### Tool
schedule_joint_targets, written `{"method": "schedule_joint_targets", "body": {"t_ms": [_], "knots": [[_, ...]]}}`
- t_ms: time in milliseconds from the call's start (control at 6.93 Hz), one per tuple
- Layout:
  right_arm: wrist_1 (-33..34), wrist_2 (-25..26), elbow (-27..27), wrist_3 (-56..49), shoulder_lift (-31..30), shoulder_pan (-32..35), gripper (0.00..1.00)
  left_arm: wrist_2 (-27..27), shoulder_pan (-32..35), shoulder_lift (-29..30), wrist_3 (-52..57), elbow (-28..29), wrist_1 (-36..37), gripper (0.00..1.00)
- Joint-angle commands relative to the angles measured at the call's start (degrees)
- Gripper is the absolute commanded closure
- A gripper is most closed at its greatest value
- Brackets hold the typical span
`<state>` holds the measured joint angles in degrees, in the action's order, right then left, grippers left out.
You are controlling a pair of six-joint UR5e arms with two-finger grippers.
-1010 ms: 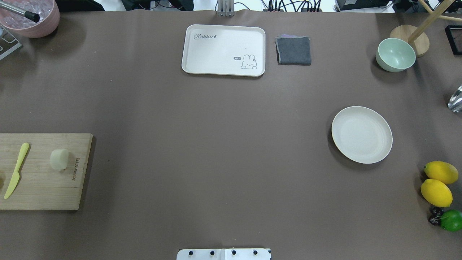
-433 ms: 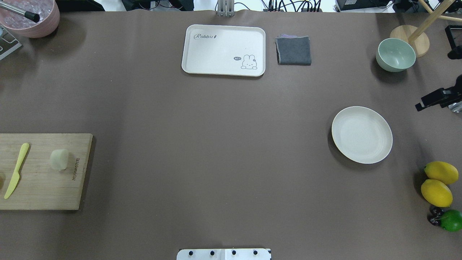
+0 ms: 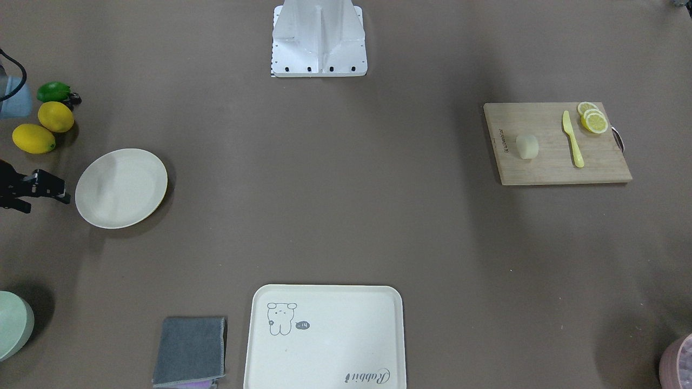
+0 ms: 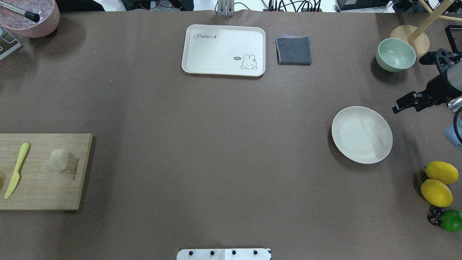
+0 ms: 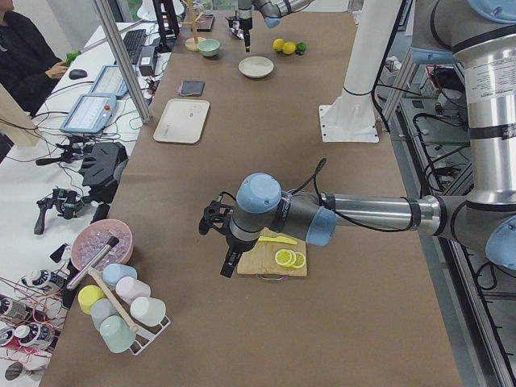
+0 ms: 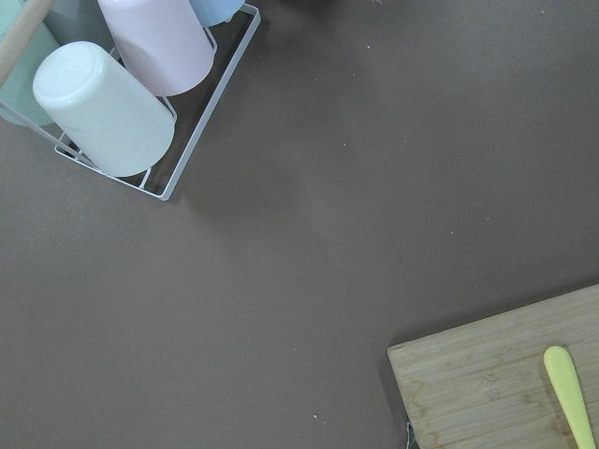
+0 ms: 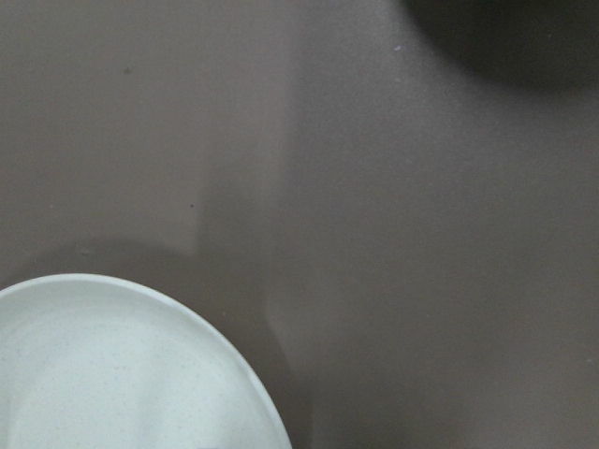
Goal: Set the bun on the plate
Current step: 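Reach the right gripper to the white plate and grasp its rim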
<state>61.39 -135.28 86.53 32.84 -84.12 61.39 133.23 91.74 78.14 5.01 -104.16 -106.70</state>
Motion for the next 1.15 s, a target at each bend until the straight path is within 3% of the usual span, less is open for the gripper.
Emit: {"method": "schedule_joint_targets", "body": {"t_ms": [0,289,722,1010], "knots": [[-1.1,0.1,-1.0,1.2,0.2,-2.5,0.31,0.0,0.0,0.1,-0.1,-0.3,-0.1,0.03],[-1.1,-0.2,-1.4,1.2,0.2,-3.6,1.00,0.0,0.0,0.0,-0.1,-0.3,-0.1,0.03],[-1.2,-1.0,0.0,1.5,0.4,-3.8,1.00,0.1,0.0,0.0,-0.9,-0.3,-0.1,0.03],[-1.2,-4.5,4.5,16.1,4.7,-4.6,1.00,3.9,-2.2,0.4,-13.5,-1.2,-2.3,0.03]]}}
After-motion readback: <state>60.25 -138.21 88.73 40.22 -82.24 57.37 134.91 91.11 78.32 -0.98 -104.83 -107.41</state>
